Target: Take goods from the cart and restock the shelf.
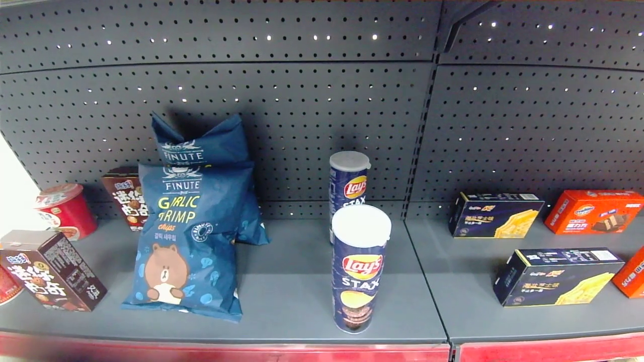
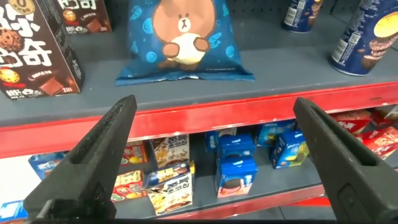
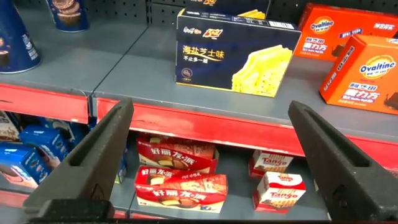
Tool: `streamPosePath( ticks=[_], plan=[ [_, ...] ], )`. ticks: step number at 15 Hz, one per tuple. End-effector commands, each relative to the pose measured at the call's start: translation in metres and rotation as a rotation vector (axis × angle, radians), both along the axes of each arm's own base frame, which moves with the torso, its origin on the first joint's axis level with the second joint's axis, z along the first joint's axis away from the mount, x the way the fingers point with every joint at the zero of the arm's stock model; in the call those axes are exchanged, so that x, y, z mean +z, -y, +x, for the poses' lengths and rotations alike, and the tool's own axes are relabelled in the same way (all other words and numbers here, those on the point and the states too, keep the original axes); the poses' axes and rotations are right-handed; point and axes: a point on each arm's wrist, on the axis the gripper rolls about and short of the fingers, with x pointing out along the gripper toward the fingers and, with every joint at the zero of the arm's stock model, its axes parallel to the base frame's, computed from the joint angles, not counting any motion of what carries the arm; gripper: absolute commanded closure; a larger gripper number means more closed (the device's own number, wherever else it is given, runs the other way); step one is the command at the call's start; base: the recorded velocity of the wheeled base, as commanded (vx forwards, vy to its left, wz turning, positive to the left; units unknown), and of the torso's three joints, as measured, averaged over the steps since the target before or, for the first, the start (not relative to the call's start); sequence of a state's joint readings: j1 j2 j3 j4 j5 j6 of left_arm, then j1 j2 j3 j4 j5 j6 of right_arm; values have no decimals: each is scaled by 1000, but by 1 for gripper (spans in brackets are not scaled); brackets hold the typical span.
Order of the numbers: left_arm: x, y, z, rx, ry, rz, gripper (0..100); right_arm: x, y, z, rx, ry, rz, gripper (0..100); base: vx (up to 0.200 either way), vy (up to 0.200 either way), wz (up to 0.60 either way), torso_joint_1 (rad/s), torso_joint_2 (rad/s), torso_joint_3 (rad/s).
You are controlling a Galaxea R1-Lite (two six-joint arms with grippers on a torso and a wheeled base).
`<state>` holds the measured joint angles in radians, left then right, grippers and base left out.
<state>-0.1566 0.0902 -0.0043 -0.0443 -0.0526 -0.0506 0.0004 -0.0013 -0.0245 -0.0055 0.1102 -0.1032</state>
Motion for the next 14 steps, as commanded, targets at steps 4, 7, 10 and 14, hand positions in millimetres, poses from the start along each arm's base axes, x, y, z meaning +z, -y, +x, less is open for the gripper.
streamPosePath(
  ticks=[4, 7, 10, 14],
  plan=[
    [0, 0, 0, 2, 1, 11, 0, 0, 0, 0, 1, -1, 3, 0, 0, 0, 0, 0, 0, 0],
    [0, 0, 0, 15, 0, 16, 0, 0, 0, 0, -1, -3, 8, 0, 0, 0, 0, 0, 0, 0],
    [-6, -3, 0, 119, -41, 96, 0, 0, 0, 0, -1, -2, 10, 0, 0, 0, 0, 0, 0, 0],
    [-6, -3, 0, 121, -41, 94, 0, 0, 0, 0, 2, -5, 11, 0, 0, 0, 0, 0, 0, 0]
  ],
)
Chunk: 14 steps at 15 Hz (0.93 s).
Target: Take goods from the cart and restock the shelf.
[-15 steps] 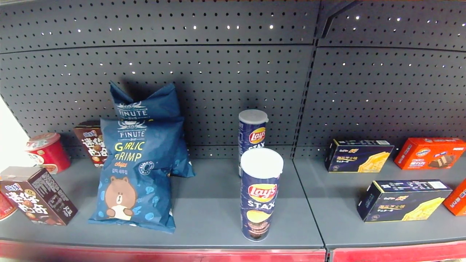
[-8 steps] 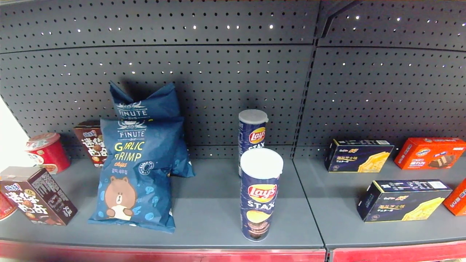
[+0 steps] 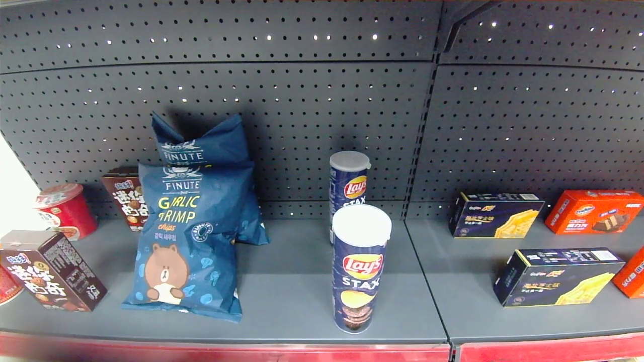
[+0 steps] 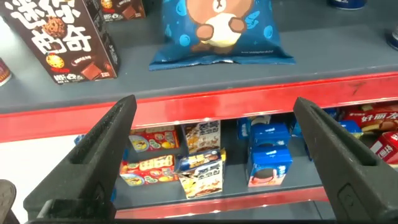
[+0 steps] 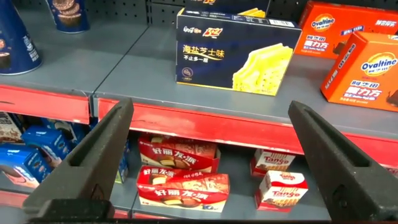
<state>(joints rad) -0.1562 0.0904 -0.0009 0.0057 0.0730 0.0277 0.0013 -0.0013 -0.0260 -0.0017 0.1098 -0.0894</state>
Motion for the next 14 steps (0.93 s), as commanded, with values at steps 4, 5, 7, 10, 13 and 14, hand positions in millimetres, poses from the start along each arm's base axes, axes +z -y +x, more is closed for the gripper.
streamPosePath(
  ticks=[4, 5, 7, 10, 13, 14],
  plan=[
    [0, 1, 0, 7, -1, -1, 0, 0, 0, 0, -2, -2, 3, 0, 0, 0, 0, 0, 0, 0],
    [1, 1, 0, -16, 0, -3, 0, 0, 0, 0, -1, -2, 3, 0, 0, 0, 0, 0, 0, 0],
    [0, 1, 0, -21, -2, -2, 0, 0, 0, 0, -1, 0, 3, 0, 0, 0, 0, 0, 0, 0],
    [0, 2, 0, -49, 2, 4, 0, 0, 0, 0, -1, 0, 3, 0, 0, 0, 0, 0, 0, 0],
    [0, 2, 0, -48, 2, 1, 0, 0, 0, 0, 1, -1, 11, 0, 0, 0, 0, 0, 0, 0],
    [0, 2, 0, -47, 1, -2, 0, 0, 0, 0, -5, -1, 11, 0, 0, 0, 0, 0, 0, 0]
  ],
)
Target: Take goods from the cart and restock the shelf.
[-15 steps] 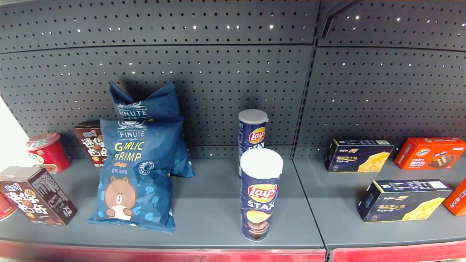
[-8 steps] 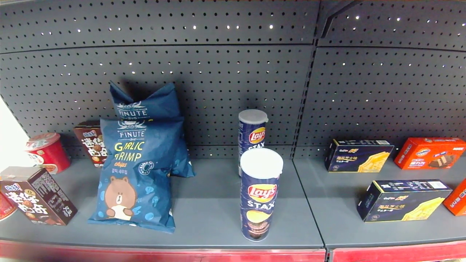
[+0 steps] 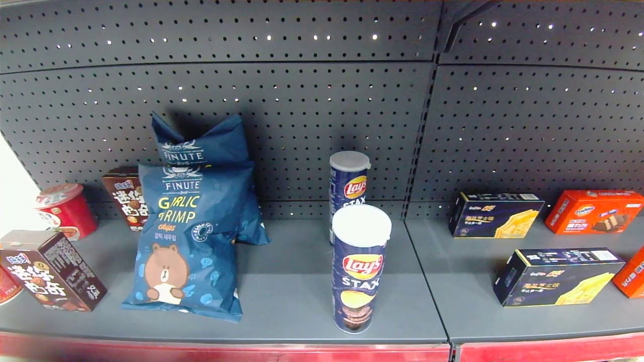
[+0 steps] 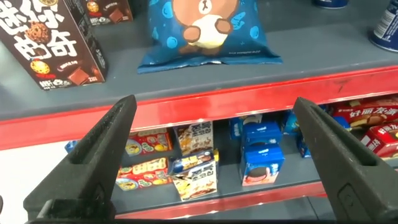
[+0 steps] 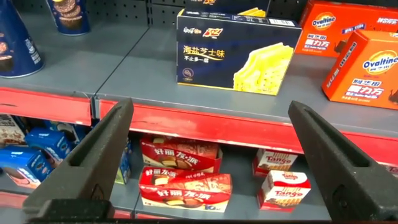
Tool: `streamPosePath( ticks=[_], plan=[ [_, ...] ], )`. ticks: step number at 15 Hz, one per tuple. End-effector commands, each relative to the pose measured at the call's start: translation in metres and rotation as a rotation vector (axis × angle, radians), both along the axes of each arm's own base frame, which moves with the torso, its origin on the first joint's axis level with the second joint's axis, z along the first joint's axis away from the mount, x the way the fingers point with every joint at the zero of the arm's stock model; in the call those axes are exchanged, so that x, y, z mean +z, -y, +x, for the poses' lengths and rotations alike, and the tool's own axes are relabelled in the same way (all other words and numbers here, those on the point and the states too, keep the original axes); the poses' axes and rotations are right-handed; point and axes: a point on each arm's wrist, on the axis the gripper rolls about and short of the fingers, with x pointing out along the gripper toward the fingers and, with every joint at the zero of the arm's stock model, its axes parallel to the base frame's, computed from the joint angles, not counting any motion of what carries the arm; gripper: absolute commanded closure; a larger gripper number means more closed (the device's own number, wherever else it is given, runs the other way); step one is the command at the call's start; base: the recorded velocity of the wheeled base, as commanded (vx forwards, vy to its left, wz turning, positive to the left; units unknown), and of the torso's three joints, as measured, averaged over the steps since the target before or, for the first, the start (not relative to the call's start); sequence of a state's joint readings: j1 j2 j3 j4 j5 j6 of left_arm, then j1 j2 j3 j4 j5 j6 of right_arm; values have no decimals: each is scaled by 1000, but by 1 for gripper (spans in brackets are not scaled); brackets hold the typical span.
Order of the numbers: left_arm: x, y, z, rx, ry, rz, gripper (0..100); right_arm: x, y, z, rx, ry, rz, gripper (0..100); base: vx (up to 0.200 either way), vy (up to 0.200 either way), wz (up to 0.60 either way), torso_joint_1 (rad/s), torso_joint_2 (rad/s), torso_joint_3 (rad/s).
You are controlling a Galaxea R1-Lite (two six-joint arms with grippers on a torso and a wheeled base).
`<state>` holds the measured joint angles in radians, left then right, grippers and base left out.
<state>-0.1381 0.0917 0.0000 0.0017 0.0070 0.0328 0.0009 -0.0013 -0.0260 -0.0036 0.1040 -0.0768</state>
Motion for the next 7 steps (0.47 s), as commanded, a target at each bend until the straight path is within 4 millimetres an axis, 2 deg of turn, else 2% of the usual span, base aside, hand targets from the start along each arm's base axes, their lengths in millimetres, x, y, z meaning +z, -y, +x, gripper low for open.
streamPosePath(
  ticks=[1, 7],
  plan=[
    [0, 0, 0, 1, -2, 0, 0, 0, 0, 0, -4, -2, 0, 0, 0, 0, 0, 0, 0, 0],
    [0, 0, 0, 1, 0, -2, 0, 0, 0, 0, 3, 0, 2, 0, 0, 0, 0, 0, 0, 0]
  ],
)
